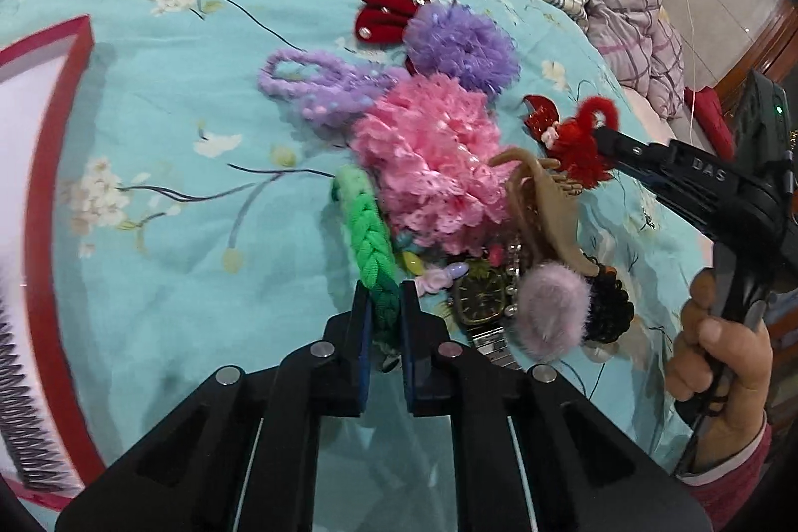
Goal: Organize jewelry
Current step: 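Grasp the green braided band with the left tool while the right tool grasps the red flower clip, then lower green band and red flower clip into the box and open both tools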
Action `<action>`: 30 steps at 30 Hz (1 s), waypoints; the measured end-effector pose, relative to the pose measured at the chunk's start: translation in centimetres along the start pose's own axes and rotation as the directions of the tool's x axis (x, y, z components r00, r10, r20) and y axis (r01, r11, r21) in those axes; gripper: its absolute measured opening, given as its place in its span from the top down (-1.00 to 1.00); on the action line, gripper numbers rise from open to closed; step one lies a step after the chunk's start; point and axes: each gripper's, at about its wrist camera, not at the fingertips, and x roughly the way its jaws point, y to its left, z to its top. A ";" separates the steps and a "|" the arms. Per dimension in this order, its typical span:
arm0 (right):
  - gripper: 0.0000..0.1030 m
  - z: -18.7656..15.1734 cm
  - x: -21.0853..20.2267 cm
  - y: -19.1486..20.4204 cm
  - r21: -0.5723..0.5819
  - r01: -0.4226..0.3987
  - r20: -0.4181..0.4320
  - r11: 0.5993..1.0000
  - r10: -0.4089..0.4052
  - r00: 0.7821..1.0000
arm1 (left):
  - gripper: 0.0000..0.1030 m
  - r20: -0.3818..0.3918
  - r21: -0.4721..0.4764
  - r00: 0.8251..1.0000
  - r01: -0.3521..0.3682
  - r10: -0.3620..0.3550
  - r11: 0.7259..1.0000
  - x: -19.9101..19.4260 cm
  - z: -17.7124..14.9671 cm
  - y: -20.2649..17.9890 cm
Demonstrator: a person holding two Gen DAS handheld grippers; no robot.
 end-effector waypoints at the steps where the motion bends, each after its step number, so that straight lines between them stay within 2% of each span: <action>1: 0.74 0.0 -0.2 0.1 0.003 -0.005 0.002 1.000 0.005 1.000 | 0.85 0.007 0.001 1.000 -0.002 0.002 1.000 -0.3 -0.1 0.2; 7: 0.74 -0.5 -2.5 1.8 -0.022 -0.035 0.024 0.999 0.036 0.999 | 0.86 0.043 -0.010 0.999 -0.011 0.011 1.000 -2.3 -0.5 1.4; 14: 0.74 -0.7 -4.8 5.8 -0.079 -0.120 0.038 0.990 0.123 0.992 | 0.86 0.105 -0.035 0.994 -0.037 0.040 0.999 -5.9 -0.6 3.1; 30: 0.74 -4.0 -1.6 17.0 -0.197 -0.278 -0.094 0.940 0.264 0.960 | 0.86 0.182 -0.156 0.971 -0.126 0.154 0.980 -11.4 -1.0 10.9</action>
